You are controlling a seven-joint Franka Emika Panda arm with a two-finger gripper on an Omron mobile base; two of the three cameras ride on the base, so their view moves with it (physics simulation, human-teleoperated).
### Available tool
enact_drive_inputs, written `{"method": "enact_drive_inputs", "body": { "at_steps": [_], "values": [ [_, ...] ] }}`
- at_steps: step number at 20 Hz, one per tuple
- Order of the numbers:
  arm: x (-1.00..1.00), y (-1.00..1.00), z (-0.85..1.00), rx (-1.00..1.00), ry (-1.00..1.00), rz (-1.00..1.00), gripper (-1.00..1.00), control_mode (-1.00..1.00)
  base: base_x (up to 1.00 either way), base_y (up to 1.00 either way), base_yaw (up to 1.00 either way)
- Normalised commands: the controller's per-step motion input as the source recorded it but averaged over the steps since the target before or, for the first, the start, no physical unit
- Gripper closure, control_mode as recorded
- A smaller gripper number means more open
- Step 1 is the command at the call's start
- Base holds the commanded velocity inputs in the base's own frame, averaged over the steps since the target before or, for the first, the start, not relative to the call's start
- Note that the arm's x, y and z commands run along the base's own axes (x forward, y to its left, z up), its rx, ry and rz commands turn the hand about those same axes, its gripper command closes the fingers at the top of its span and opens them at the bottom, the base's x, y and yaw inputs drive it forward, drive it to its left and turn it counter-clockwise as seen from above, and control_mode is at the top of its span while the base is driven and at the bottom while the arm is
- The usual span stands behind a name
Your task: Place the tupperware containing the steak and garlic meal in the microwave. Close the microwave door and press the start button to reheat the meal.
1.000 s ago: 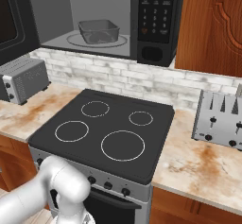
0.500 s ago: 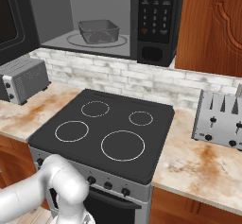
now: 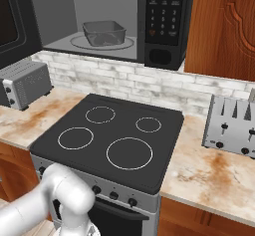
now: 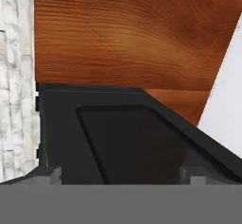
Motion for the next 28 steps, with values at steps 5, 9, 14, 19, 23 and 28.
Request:
{"method": "enact_drive_inputs", "body": {
  "at_steps": [5,9,14,19,23,28],
  "values": [
    [-0.42,-1.00,0.29,0.02,-0.17,-0.09,-1.00,-1.00,0.00,0.00,0.00],
    [-0.23,-1.00,0.41,0.04,-0.14,-0.12,-1.00,-1.00,0.00,0.00,0.00],
    [-0.32,-1.00,0.52,0.07,-0.16,-0.16,-1.00,-1.00,0.00,0.00,0.00],
    [-0.50,-1.00,0.47,0.10,-0.18,-0.19,-1.00,-1.00,0.00,0.00,0.00],
    [-0.52,-1.00,0.50,0.13,-0.13,-0.17,-1.00,-1.00,0.00,0.00,0.00],
    [-0.26,-1.00,0.82,0.17,-0.03,-0.11,-1.00,-1.00,0.00,0.00,0.00]
  ]
}}
